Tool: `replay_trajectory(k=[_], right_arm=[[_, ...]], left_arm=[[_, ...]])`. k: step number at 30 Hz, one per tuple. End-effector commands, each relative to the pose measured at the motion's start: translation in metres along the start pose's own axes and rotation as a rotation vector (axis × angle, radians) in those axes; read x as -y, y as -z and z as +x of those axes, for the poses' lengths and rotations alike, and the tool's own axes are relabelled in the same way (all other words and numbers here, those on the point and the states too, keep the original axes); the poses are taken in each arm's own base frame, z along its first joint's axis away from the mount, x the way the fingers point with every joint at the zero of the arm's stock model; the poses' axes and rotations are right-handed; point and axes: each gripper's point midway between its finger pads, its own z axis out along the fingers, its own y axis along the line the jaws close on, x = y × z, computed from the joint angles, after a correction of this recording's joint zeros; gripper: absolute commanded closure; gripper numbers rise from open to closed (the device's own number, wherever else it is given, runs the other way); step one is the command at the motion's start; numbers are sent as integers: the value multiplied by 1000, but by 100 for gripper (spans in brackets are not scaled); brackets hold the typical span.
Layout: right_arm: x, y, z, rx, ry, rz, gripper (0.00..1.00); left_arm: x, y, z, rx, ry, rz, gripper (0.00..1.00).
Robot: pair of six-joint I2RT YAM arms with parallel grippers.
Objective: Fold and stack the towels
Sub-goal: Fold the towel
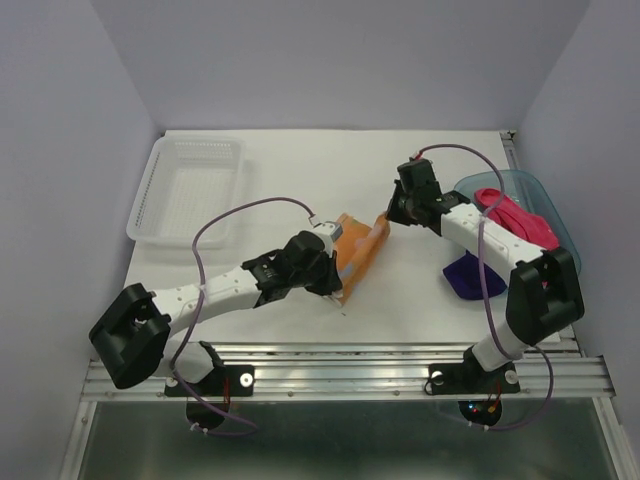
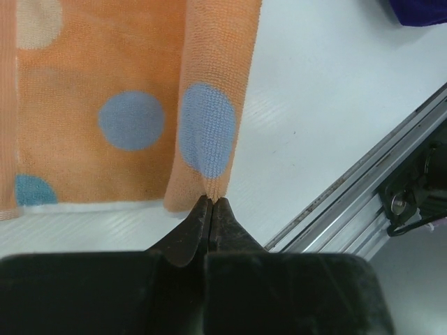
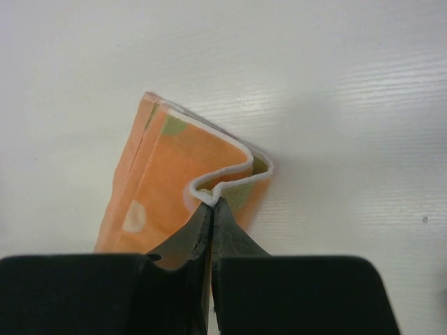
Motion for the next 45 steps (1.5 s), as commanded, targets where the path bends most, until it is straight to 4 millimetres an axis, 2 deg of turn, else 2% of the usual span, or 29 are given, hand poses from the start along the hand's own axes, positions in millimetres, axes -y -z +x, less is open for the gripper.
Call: replay_trajectory(k=[1,9,15,21,29,35,36,42,43,44,45], right_arm=[[-24,-4,-34,97,29,-16,99],[-52,-20,-33,86,60,-34,99],[-58,-31,-36,103,35,-40,99],[-66,-42,-38,94,39,-54,99],[-75,-64,-27,48,67,-59,99],[-75,-76,-25,36,72,-45,99],[-75,-79,-24,29,72,-38,99],[-71,-91,-19,15,69,-5,97],[-73,-90,-21,18,71,-8,88],[-72,-92,-19,14,72,-6,82],[-72,-92,-21,14,72,-5,77]], left_arm=[[2,11,1,-2,-3,38,100],[-24,14,-4,23,42,-58,100],[-52,12,-5,32,95,-159,100],[-68,13,-9,41,121,-222,100],[-83,11,-9,24,148,-267,100],[-97,5,-6,-3,174,-306,99],[-101,3,-3,-16,179,-320,98],[-103,1,-6,-20,186,-328,71],[-108,3,-10,-1,184,-358,61],[-108,5,-12,6,185,-361,55],[-109,6,-14,15,190,-369,45]])
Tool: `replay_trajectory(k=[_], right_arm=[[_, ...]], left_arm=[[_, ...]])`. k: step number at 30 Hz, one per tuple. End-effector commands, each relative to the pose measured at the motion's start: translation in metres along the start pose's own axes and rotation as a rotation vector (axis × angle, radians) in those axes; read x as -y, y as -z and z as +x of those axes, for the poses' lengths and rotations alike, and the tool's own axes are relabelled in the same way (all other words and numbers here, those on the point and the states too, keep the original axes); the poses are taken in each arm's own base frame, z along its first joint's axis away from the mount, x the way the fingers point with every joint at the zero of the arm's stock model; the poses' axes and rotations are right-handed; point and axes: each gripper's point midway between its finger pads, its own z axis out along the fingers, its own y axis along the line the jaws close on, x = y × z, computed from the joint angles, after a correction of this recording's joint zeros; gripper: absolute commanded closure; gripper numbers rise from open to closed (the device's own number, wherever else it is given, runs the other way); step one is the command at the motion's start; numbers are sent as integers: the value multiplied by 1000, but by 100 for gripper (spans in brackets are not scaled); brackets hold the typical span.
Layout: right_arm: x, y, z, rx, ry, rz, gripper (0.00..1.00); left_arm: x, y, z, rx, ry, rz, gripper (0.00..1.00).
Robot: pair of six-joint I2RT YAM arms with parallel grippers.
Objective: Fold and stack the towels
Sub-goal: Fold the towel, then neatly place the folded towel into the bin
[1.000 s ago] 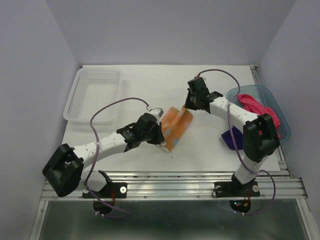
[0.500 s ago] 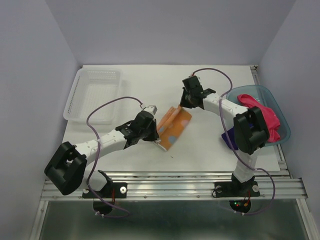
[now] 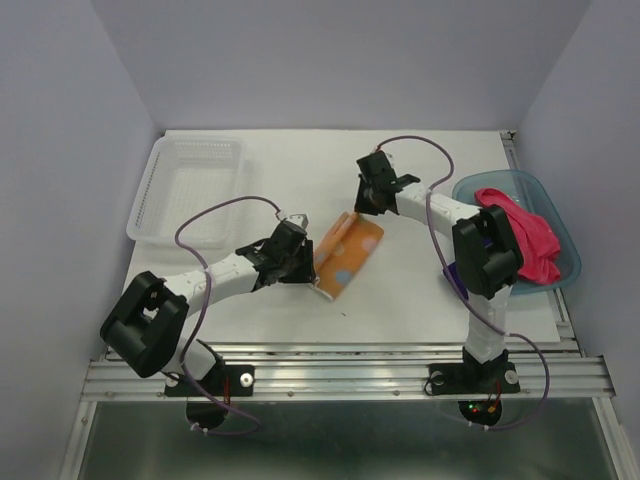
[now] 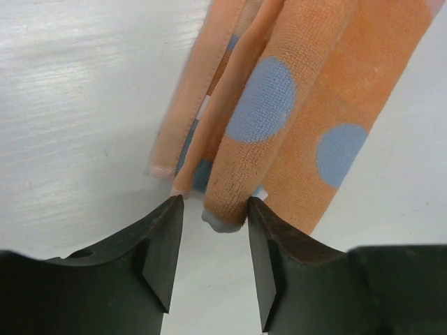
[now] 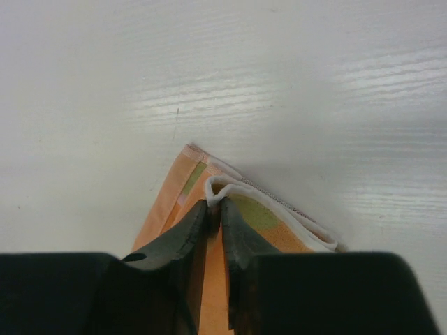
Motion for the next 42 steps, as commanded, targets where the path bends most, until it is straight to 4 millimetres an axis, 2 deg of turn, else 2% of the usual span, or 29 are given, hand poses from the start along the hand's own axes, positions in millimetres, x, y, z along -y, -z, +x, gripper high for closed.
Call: replay_trajectory(k=[1,3,4,5,6,7,10,13,14,15,16,17,18,21,22,25,26,27,31,35,39,42], right_arm=[[-12,5,-38,100,-14,-10,71],[-16,6,-44,106,10,-22,62],[-19,7,-46,98,23,-32,59],[-20,10,-49,93,32,-29,53],[-22,12,-53,98,37,-30,50],[-21,15,-56,110,41,-28,42],[-24,31,-63,146,42,-55,32],[-24,52,-59,166,42,-111,12],[-26,58,-60,183,35,-130,2],[-17,68,-50,182,13,-131,0],[-12,73,-46,190,-2,-127,0],[-9,78,-46,214,-34,-134,0],[6,88,-32,216,-52,-120,0],[23,104,-18,253,-132,-123,0],[37,113,-7,269,-152,-107,0],[50,127,-1,310,-211,-104,0],[54,138,-4,343,-231,-106,0],[60,138,4,338,-236,-102,0],[67,147,10,352,-245,-109,0],[79,151,8,382,-256,-59,0],[83,152,10,391,-258,-50,0],[85,153,11,396,-259,-52,0]], left_arm=[[-3,10,-14,36,7,-46,41],[-8,14,-18,55,20,-72,28],[-8,16,-20,64,22,-75,28],[-7,20,-23,77,26,-69,17],[-6,22,-24,84,32,-65,10],[-5,24,-25,91,45,-61,1],[-4,32,-27,124,79,-44,1],[3,40,-27,162,127,21,1],[6,42,-19,153,144,61,1],[9,43,-18,156,159,87,1],[14,43,-20,174,170,117,1],[15,44,-14,169,198,131,1],[15,43,-13,175,214,134,1],[15,41,0,149,303,132,1],[17,39,-3,169,337,142,1],[24,37,0,192,445,142,1],[24,36,0,196,473,133,1],[26,34,2,194,495,126,1],[29,25,1,186,589,94,2],[28,9,9,144,661,28,10],[25,-4,14,123,682,-34,14],[22,-14,15,109,679,-91,24]])
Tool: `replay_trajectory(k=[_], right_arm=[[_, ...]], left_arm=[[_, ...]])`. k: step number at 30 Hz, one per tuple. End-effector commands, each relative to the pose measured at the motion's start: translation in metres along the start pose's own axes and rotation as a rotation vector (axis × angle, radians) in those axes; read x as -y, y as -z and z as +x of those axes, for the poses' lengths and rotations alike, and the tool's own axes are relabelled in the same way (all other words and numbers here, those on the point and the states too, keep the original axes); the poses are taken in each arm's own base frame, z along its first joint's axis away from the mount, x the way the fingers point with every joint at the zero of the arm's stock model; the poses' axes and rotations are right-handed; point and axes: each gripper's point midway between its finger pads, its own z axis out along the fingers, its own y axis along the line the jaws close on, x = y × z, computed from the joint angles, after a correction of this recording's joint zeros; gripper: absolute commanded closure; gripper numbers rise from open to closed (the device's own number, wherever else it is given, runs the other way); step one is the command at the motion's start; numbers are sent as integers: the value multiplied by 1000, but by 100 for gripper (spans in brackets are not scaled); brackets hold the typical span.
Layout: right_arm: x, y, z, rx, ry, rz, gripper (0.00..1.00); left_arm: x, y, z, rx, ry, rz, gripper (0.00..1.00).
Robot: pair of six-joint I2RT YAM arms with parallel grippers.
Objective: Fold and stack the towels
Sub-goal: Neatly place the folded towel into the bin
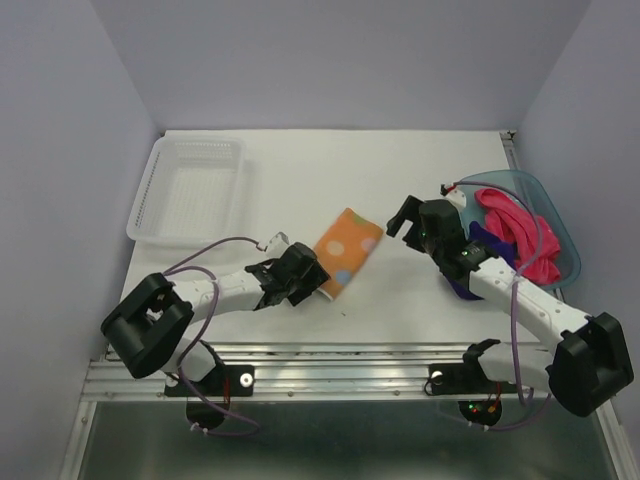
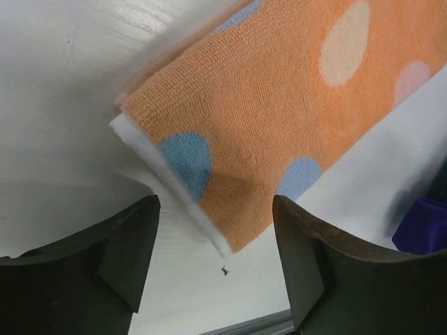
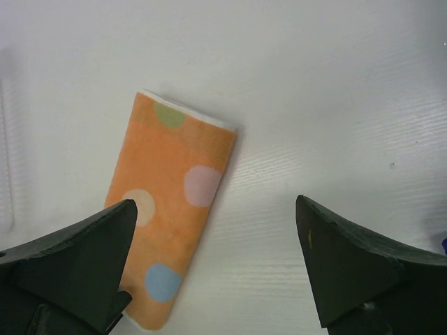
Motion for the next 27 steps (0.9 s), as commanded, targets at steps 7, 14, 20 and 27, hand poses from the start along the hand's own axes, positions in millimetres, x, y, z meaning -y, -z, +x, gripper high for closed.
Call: replay_trajectory(k=[7,14,20,27], right_arm=[[9,5,-15,95,-38,18,0],[11,10,-19,120,-45,18,0],[15,14,-25,152,-52,28,0],[19,22,-34,199,-60,31,0]], left_arm=[[-18,-23,-11,77,2,-221,37],[-31,-37,-18,113,-56,-328,53],[-37,-43,-30,117,-133,-363,100],[-26,-40,-60,168,-339,-419,100]])
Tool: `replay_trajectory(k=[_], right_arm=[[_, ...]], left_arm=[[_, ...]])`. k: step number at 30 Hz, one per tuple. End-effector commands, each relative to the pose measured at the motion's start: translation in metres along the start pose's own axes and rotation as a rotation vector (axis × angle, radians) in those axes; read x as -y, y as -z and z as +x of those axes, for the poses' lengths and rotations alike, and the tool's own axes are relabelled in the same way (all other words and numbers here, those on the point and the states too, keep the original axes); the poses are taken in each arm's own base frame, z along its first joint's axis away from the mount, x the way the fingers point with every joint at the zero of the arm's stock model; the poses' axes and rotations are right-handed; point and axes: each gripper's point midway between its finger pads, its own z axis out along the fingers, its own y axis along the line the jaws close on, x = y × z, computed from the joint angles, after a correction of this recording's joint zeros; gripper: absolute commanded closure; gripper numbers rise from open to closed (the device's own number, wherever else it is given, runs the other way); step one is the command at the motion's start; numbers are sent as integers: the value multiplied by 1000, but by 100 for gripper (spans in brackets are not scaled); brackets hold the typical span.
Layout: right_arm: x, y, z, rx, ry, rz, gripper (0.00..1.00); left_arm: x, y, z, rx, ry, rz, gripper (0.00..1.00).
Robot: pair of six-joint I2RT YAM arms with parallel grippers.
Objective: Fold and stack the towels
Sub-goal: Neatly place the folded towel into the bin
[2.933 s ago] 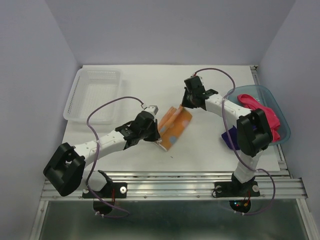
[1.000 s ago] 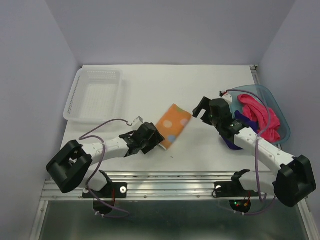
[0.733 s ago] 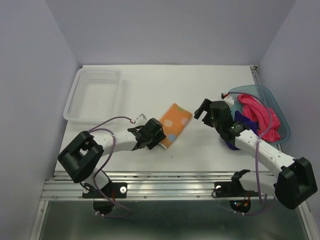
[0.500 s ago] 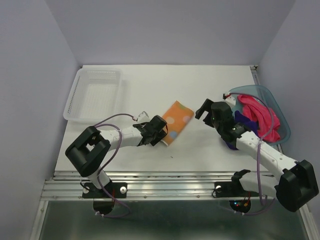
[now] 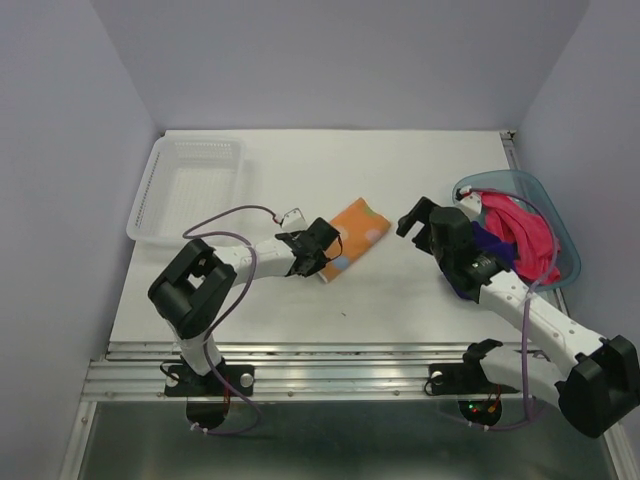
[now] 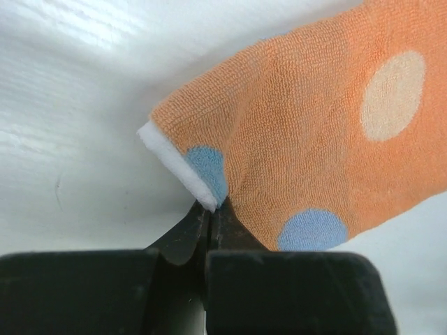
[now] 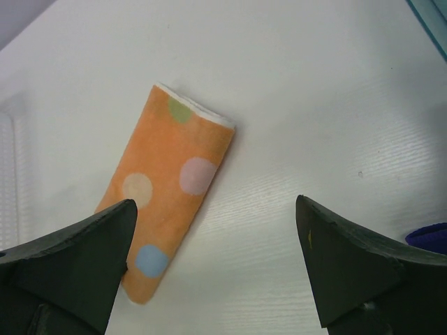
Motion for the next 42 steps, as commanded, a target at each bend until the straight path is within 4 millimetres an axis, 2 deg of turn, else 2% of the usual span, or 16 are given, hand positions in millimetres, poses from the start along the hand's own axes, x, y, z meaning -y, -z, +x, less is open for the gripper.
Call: replay_trajectory(k=[1,2,4,6,9,10,12,17,23,28,31,32,35,36,40,42], right_arm=[[4,3,-17,90,-26,7,0],[4,5,-21,103,-24,9,0],[6,5,-23,113,-14,11,0],[5,6,-25,125,-10,2,0],[5,6,-27,132,-4,6,0],[5,6,-27,131,0,7,0],[4,5,-28,135,0,4,0],[1,2,-26,128,15,-3,0],[4,2,-29,141,19,6,0],[9,6,-37,181,9,27,0],[6,7,-38,182,12,15,0],[7,6,-38,183,14,18,0],[10,6,-40,194,13,35,0],[9,6,-41,196,11,33,0],[20,8,-46,228,5,81,0],[22,9,-48,241,-5,88,0]], left_arm=[[-43,-2,-20,66,-221,-204,100],[-43,3,-33,100,-282,-236,100],[-44,9,-43,108,-391,-271,100],[-37,17,-57,135,-491,-282,100],[-33,28,-77,209,-571,-311,100],[-39,34,-86,224,-629,-350,100],[-38,45,-94,241,-729,-352,100],[-37,74,-130,367,-859,-428,100],[-50,95,-159,418,-1129,-584,100],[-60,109,-162,394,-1277,-574,100],[-58,126,-177,443,-1323,-585,100],[-63,126,-176,438,-1358,-578,100],[-53,148,-194,530,-1420,-515,100],[-52,145,-192,514,-1460,-493,100],[-50,174,-211,628,-1522,-408,100],[-30,190,-217,732,-1576,-283,100]])
